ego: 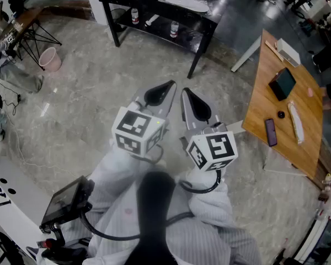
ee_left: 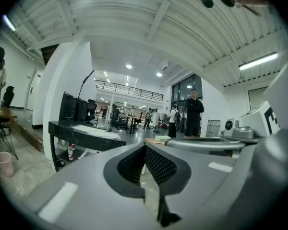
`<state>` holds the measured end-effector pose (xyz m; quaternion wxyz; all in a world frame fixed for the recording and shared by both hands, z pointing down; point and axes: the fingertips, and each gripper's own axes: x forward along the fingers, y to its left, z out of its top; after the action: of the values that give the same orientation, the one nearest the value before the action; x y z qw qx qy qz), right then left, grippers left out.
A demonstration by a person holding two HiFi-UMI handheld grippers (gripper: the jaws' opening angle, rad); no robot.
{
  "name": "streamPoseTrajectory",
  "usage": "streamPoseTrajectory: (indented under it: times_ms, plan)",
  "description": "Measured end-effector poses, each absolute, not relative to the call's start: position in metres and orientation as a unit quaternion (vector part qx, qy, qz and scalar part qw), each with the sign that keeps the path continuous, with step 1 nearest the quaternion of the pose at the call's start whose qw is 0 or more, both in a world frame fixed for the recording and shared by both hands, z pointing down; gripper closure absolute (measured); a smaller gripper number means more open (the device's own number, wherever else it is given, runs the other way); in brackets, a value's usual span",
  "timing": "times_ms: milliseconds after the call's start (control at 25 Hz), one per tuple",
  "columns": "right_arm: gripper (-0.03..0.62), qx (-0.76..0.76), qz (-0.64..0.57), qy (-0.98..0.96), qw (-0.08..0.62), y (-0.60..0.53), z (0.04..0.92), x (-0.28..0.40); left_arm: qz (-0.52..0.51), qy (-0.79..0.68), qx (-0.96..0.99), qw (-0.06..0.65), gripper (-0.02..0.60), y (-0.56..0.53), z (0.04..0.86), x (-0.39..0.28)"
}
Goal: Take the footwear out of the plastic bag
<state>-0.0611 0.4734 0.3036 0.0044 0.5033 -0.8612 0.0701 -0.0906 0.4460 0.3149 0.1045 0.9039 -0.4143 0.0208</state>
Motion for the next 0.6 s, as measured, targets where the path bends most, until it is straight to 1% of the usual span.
streamPoseTrajectory:
  times_ms: [480,600]
  plan:
    - [0.582,0.511,0.065,-0.857,0.0,0.47,0.292,-0.054,0.017,-0.418,0.902,0.108,0.581,0.44,0.306,-0.089]
    - [0.582,0.516,0.073,-0.854,0.003,0.473,0.293,-0.049,0.015,-0.417,0.9,0.124,0.581,0.443,0.314,-0.093]
